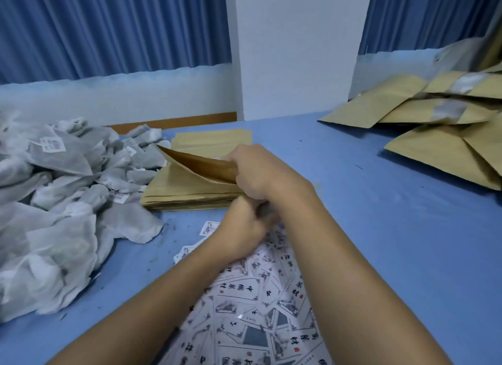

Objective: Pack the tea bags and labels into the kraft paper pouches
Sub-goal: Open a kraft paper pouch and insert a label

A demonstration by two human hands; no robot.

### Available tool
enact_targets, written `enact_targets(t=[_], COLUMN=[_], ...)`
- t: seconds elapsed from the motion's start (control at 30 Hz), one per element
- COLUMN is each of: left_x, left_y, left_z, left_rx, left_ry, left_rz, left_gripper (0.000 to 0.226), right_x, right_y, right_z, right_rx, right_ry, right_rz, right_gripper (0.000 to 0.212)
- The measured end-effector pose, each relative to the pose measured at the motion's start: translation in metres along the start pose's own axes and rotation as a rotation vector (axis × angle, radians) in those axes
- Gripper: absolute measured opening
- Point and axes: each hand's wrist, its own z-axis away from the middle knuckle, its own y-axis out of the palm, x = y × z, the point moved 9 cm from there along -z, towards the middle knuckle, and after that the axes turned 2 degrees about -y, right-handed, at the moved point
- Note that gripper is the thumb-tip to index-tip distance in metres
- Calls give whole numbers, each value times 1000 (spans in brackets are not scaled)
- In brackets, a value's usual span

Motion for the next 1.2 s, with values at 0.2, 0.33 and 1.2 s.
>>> enact_targets(t=[0.2, 0.33, 1.2], left_x=[-4, -49, 38], left_y=[-70, -117, -141], left_z=[50, 110, -17], left_rx=[-105, -634, -135], left_ry=[248, 706, -143], left_rz=[-225, -530, -635], left_gripper=[24, 27, 15], right_x=[6, 12, 75], right_y=[1, 2, 23], right_z=[0, -1, -1], right_rx=[-51, -49, -191], right_ry=[-12, -16, -183], right_rz=[34, 99, 219], right_gripper=[48, 26, 67])
